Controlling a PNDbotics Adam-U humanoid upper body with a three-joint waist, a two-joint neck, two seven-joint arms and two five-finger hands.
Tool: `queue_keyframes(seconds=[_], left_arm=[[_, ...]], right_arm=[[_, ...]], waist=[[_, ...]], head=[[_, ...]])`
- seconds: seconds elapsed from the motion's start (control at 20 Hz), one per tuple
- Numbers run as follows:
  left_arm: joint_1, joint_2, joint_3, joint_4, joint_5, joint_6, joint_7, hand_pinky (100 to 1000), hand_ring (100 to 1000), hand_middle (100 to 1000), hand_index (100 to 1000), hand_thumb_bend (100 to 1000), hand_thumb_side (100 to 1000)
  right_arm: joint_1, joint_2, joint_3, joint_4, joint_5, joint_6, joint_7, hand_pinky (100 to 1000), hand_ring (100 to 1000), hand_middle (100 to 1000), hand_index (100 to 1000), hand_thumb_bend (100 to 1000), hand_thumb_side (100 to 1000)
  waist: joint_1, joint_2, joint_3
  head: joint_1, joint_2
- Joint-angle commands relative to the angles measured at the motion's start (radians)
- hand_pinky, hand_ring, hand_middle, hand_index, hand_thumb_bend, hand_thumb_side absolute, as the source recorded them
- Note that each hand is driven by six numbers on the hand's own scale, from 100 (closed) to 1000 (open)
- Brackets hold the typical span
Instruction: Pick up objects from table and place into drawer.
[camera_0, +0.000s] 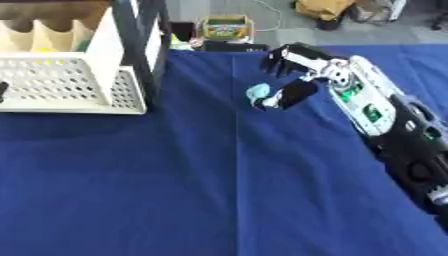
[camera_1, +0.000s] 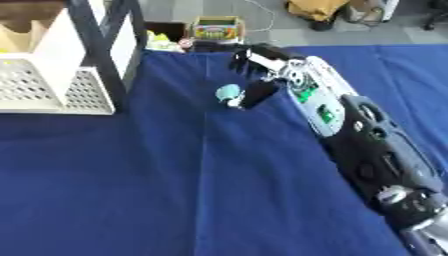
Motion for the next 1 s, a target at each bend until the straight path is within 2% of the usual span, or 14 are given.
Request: queue_keyframes(seconds=[0.05, 0.75, 1.0], left_arm=[[-0.010, 0.018, 0.006, -0.008, -0.003, 0.000, -0.003, 100, 100, 100, 755, 279, 447], [-0.006, 0.015, 0.002, -0.008, -0.007, 0.003, -0.005, 100, 100, 100, 743, 264, 457], [-0.005, 0.013, 0.000, -0.008, -0.007, 0.003, -0.007, 100, 100, 100, 740, 262, 460]], right_arm=[[-0.023, -0.008, -0.009, 0.005, 0.012, -0.002, -0.008, 763, 709, 708, 818, 464, 313], [-0.024, -0.009, -0.014, 0.031, 0.017, 0.011, -0.024, 704, 660, 680, 793, 377, 289], [-0.024, -0.008, -0.014, 0.031, 0.005, 0.019, -0.036, 671, 632, 673, 769, 272, 292]], waist=[[0.002, -0.020, 0.005], [-0.002, -0.009, 0.002], [-0.003, -0.008, 0.002]], head=[[-0.007, -0.018], [-0.007, -0.019], [-0.009, -0.021]])
